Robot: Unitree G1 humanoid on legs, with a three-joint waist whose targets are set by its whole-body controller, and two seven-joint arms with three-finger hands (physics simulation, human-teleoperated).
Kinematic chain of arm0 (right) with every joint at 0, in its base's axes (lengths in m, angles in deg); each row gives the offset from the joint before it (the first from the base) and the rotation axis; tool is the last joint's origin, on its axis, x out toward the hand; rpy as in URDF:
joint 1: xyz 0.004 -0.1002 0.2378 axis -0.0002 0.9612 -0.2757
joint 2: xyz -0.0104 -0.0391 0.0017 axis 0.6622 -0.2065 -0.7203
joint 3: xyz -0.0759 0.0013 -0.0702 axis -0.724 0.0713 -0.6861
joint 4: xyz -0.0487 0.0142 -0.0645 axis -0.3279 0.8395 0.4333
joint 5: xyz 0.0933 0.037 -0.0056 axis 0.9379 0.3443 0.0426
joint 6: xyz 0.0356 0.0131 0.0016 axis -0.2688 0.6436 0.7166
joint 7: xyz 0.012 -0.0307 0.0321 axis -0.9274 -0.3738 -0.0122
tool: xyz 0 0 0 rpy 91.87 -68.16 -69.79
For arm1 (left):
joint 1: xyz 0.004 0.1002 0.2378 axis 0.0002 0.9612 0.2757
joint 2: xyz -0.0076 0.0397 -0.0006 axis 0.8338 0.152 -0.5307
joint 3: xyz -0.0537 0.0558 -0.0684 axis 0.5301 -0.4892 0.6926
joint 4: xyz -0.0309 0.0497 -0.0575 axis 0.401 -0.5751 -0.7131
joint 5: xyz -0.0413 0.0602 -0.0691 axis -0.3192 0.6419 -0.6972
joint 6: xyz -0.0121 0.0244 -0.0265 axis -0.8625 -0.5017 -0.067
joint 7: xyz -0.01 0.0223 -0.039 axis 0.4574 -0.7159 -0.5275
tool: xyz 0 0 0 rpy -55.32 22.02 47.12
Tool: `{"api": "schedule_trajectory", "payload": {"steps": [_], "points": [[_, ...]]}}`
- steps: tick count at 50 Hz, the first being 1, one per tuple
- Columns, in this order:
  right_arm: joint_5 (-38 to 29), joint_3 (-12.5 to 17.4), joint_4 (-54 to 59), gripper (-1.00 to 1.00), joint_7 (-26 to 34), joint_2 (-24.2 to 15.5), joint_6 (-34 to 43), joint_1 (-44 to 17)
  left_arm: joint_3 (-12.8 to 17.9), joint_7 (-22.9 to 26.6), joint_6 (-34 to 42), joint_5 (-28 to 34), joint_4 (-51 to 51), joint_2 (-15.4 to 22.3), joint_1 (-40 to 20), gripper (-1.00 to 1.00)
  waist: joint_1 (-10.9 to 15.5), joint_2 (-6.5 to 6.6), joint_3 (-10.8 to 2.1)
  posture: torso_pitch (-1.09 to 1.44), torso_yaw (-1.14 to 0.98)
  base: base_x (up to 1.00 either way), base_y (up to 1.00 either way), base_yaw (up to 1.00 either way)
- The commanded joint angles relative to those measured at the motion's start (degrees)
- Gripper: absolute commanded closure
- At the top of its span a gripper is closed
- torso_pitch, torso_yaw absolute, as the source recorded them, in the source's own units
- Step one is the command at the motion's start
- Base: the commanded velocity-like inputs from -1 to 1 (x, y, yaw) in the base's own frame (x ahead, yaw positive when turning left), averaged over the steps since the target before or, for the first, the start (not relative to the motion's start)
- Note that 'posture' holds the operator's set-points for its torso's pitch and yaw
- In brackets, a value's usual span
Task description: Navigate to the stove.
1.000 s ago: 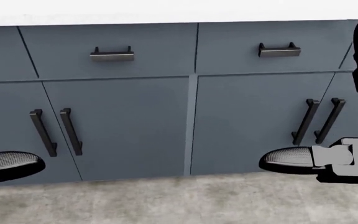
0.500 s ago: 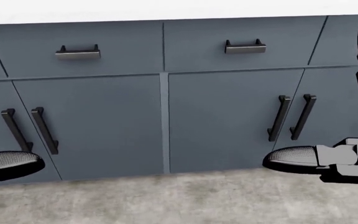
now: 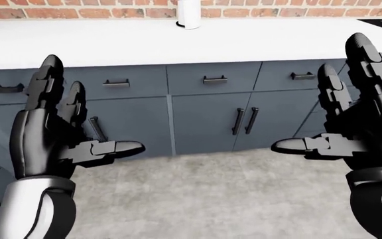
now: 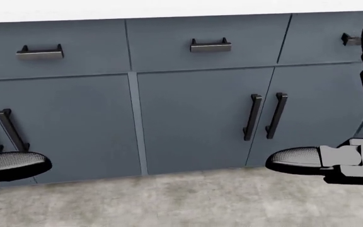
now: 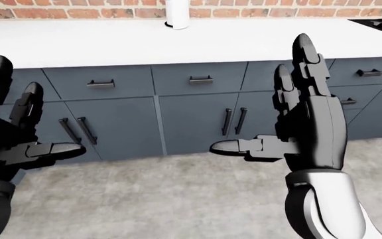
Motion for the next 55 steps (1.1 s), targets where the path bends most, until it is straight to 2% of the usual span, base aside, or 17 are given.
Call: {"api": "schedule_trajectory", "payload": {"steps": [1,8,11,12,14,20,22,24,25,34,37,43,46,48,50,51,55], "points": [[-1.13,0.44,-1.19,-1.00,0.60,-0.33,-1.23,-1.37,1.48,0.08,-1.38,0.47,1.08,0.91,-1.38,-1.00,0.33,-0.39,-0.95,0.00,0.00,0.00,-0.27,0.00],[-2.23,0.66,-1.19,-1.00,1.74,0.22,-1.85,-0.39,1.93,-1.25,-1.91,-1.45,1.08,1.37,-0.96,-1.00,0.67,3.34,-0.04,0.00,0.00,0.00,-0.27,0.00],[-1.84,0.64,-1.19,-1.00,1.28,-0.22,-2.29,-0.22,1.70,-0.03,-2.19,0.34,1.06,0.65,-0.55,-1.00,0.60,7.02,-0.97,0.00,0.00,0.00,-0.27,0.00],[-2.14,0.43,-1.19,-1.00,1.42,-0.15,-2.56,-0.02,1.51,0.59,-2.37,1.28,0.92,0.36,-0.36,-1.00,1.23,5.01,-0.68,0.00,0.00,0.00,-0.27,0.00],[-2.50,0.41,-1.19,-1.00,1.60,0.06,-2.68,0.14,1.68,1.08,-2.04,1.86,1.07,0.00,-0.39,-1.00,0.88,6.03,-0.87,0.00,0.00,0.00,-0.27,0.00],[-3.31,0.20,-1.19,-1.00,2.06,0.45,-2.89,0.54,1.84,1.35,-2.40,2.68,1.08,0.05,0.03,-1.00,0.91,3.76,-0.82,0.00,0.00,0.00,-0.30,0.00],[-3.04,0.20,-1.19,-1.00,1.82,0.30,-3.03,0.52,2.11,1.28,-2.27,2.30,1.08,0.06,-0.07,-1.00,1.08,1.74,-0.84,0.00,0.00,0.00,-0.32,0.00],[-3.37,-0.04,-1.19,-1.00,1.90,0.35,-3.24,0.71,2.08,1.24,-2.44,2.31,1.08,0.06,0.03,-1.00,0.85,-2.89,-1.99,0.00,0.00,0.00,-0.32,0.00],[-3.54,-0.04,-1.19,-1.00,2.05,0.44,-3.23,0.79,1.89,1.74,-2.44,3.11,1.06,-0.21,0.14,-1.00,0.45,-0.75,-1.20,0.00,0.00,0.00,-0.31,0.00],[-3.73,0.20,-1.19,-1.00,2.37,0.63,-2.97,0.85,1.53,1.12,-2.61,2.31,1.08,0.25,0.17,-1.00,0.80,3.03,-0.02,0.00,0.00,0.00,-0.32,0.00],[-3.39,0.20,-1.19,-1.00,2.11,0.59,-2.84,0.69,1.35,0.95,-2.62,1.93,1.08,0.21,0.14,-1.00,0.76,6.16,-0.57,0.00,0.00,0.00,-0.33,0.00],[-4.82,-0.12,-1.19,-1.00,3.05,1.65,-2.27,0.57,1.58,0.53,-2.30,1.12,1.08,0.39,-0.17,-1.00,0.88,5.47,-1.54,0.00,0.00,0.00,-0.34,0.00],[-5.80,-0.05,-1.19,-1.00,3.90,2.48,-1.87,0.58,1.43,0.85,-2.27,1.66,1.08,0.16,-0.20,-1.00,1.05,3.66,-0.84,0.00,0.00,0.00,-0.34,0.00],[-6.27,-0.08,-1.19,-1.00,4.24,2.86,-1.77,0.65,1.12,1.00,-2.46,2.16,1.08,0.26,-0.04,-1.00,1.19,1.53,-0.97,0.00,0.00,0.00,-0.33,0.00],[-6.81,-0.07,-1.19,-1.00,4.74,3.16,-1.85,0.85,1.42,0.51,-2.58,1.41,1.08,0.60,0.00,-1.00,0.74,-3.55,-2.28,0.00,0.00,0.00,-0.34,0.00],[-6.60,0.11,-1.19,-1.00,4.67,3.04,-1.85,0.85,1.33,0.40,-2.73,1.31,1.08,0.64,0.15,-1.00,0.58,-0.24,-1.12,0.00,0.00,0.00,-0.34,0.00],[-6.05,-0.41,-1.19,-1.00,3.81,2.12,-2.73,1.37,1.33,0.50,-3.28,1.27,1.08,0.73,0.78,-1.00,0.56,0.81,-0.93,0.00,0.00,0.00,-0.34,0.00]]}}
